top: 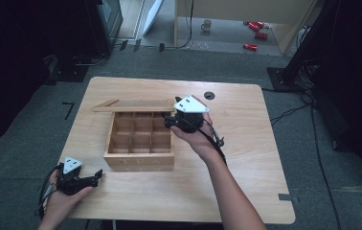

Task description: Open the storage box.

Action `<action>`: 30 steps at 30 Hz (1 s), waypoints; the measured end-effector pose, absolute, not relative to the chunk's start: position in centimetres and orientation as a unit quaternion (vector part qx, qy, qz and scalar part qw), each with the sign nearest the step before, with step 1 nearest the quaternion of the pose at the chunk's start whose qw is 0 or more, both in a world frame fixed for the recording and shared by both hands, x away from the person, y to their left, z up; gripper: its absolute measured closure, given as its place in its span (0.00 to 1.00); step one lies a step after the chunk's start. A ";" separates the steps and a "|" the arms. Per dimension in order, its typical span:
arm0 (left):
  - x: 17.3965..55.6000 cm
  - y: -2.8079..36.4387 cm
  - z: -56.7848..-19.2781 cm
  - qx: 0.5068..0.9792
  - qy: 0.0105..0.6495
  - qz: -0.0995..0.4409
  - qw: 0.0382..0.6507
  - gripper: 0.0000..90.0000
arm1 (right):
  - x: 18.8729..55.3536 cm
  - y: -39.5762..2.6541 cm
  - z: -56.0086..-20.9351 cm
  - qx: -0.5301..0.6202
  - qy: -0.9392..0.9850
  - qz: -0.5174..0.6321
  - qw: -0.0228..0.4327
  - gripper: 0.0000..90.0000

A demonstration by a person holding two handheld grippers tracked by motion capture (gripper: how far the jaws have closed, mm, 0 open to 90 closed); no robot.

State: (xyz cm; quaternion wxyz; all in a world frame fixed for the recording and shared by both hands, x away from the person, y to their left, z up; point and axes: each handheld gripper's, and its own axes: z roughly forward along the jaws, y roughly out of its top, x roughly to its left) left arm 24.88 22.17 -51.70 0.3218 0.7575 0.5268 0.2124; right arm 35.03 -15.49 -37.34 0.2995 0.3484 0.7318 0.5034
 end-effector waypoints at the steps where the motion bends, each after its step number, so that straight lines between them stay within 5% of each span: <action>1: 24.9 22.2 -51.7 0.757 0.527 0.212 0.323 0.14 | 35.7 -15.5 -37.4 0.350 0.731 0.506 0.294 0.44; 30: 25.1 22.2 -51.7 0.758 0.525 0.206 0.329 0.15 | 43.9 -16.1 -35.1 0.385 0.709 0.520 0.280 0.70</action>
